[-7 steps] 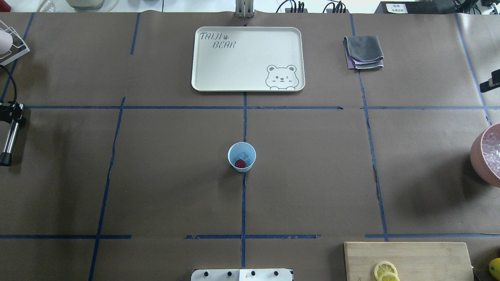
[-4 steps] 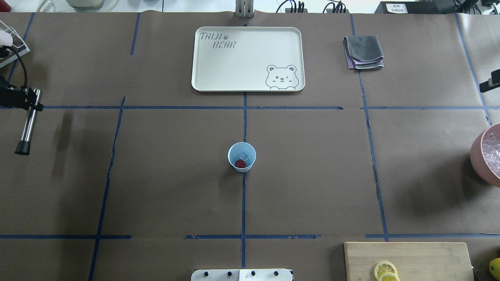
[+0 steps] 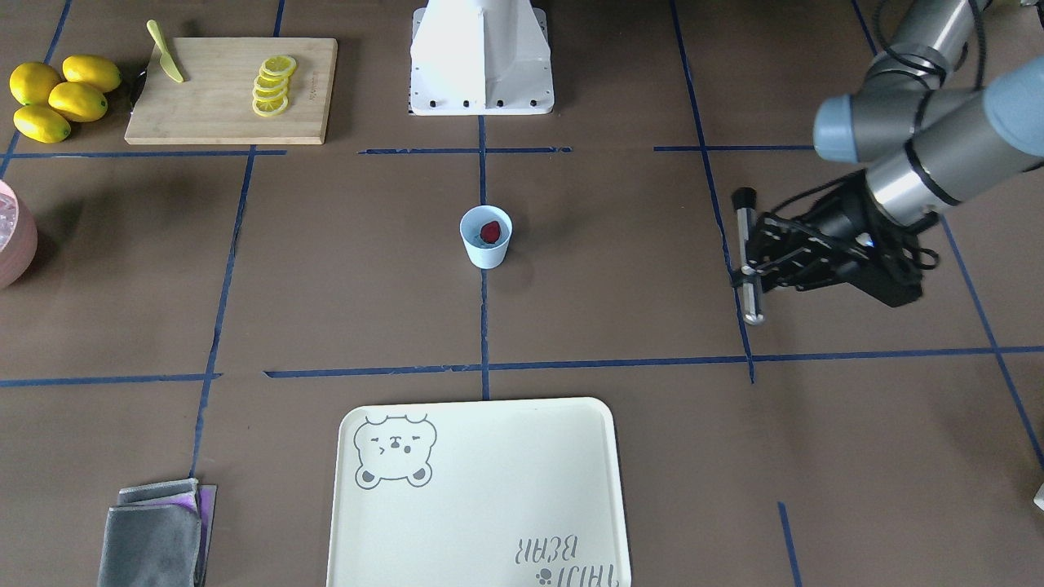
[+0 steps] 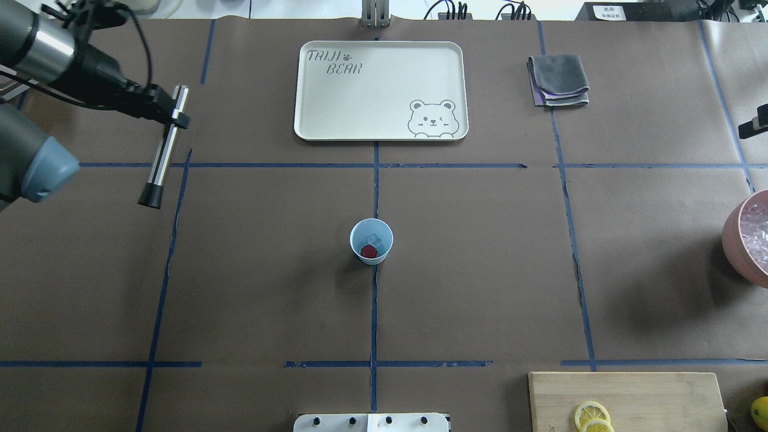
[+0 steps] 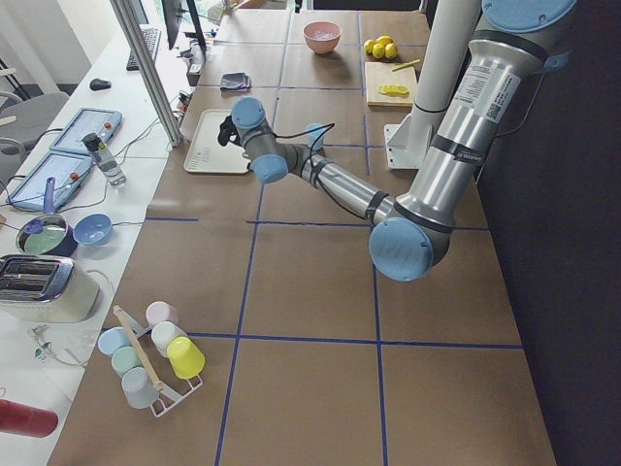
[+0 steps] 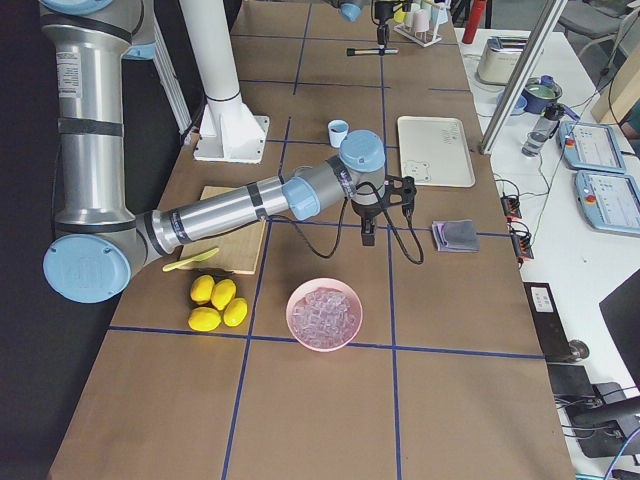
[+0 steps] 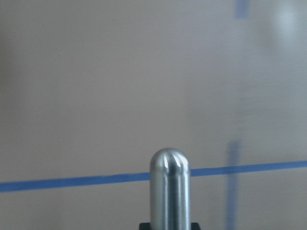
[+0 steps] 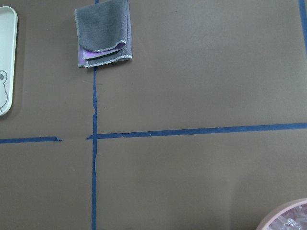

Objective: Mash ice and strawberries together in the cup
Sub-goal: 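Carry the muddler over the blue cup and lower it in, then press the muddler down into the cup contents with the left gripper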

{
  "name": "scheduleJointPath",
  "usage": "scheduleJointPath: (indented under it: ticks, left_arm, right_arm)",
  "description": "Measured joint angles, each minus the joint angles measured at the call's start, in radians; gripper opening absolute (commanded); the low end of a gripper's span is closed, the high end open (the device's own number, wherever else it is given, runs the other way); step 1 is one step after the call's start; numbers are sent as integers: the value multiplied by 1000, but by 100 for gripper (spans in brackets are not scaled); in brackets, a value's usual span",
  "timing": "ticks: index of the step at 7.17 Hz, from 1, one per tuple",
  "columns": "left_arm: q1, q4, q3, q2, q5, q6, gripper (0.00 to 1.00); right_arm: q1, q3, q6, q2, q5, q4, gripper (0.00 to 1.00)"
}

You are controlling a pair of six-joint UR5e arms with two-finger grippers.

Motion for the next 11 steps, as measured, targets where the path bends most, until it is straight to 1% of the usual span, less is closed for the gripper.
scheduleJointPath:
  ticks: [2, 3, 4, 5, 6, 7, 10, 11]
  left_arm:
    - [259, 1, -137, -98, 331, -15, 0]
    - [352, -4, -166, -151, 483, 32, 0]
    - [423, -34, -174, -185, 635, 124, 0]
    - [497, -117, -163, -191, 811, 202, 0]
    - [555, -203, -136, -189, 963, 246, 0]
    - [587, -264, -107, -190, 1062, 281, 0]
    - [619, -352, -74, -180, 1204, 327, 0]
    - [634, -388, -58, -170, 1231, 340, 0]
  right_arm:
    - [2, 1, 0, 1, 0, 0, 99]
    - [2, 1, 0, 1, -1, 0, 99]
    - [3, 1, 0, 2, 0, 0, 99]
    - [5, 2, 0, 2, 0, 0, 99]
    - [8, 4, 0, 3, 0, 0, 99]
    - [10, 7, 0, 4, 0, -1, 99]
    - [13, 16, 0, 4, 0, -2, 99]
    - [14, 18, 0, 4, 0, -2, 99]
